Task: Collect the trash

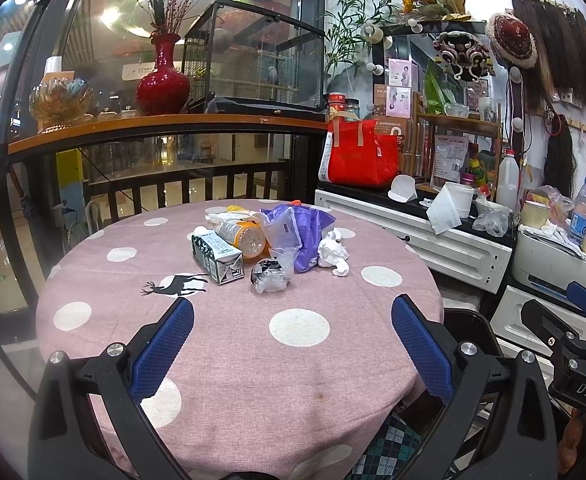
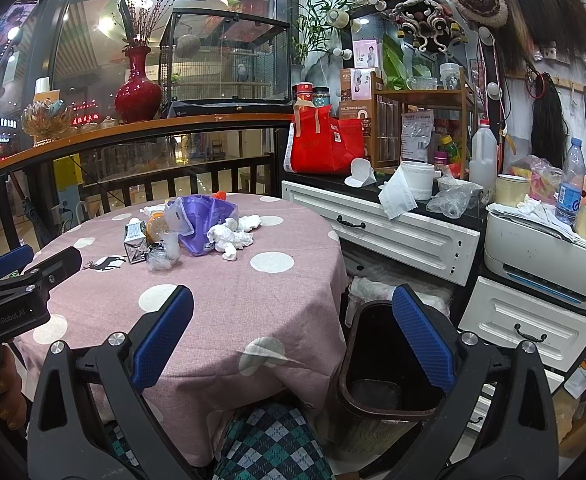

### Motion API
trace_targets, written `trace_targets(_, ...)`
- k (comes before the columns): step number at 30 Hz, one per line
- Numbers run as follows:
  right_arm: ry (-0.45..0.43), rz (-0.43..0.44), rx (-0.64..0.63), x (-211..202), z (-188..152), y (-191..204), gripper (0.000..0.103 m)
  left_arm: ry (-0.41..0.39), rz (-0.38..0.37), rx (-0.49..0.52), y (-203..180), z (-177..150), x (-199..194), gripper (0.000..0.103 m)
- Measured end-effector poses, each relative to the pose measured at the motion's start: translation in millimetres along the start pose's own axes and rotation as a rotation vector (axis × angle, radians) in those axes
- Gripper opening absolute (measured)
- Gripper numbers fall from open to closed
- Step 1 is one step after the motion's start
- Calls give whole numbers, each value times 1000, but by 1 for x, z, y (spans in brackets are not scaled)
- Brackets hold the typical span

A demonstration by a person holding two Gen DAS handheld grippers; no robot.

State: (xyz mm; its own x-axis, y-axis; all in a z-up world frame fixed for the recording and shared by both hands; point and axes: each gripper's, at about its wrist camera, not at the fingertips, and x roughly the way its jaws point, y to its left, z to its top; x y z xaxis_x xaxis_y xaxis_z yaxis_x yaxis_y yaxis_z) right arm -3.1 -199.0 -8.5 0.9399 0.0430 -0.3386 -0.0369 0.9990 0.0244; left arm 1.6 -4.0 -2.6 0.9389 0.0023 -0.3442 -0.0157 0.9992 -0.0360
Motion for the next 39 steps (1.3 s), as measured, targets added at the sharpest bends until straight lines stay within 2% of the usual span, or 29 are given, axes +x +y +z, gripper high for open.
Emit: trace_targets(39, 6, -2, 5, 3, -5, -1, 98, 3, -1, 3, -3, -2, 1, 97)
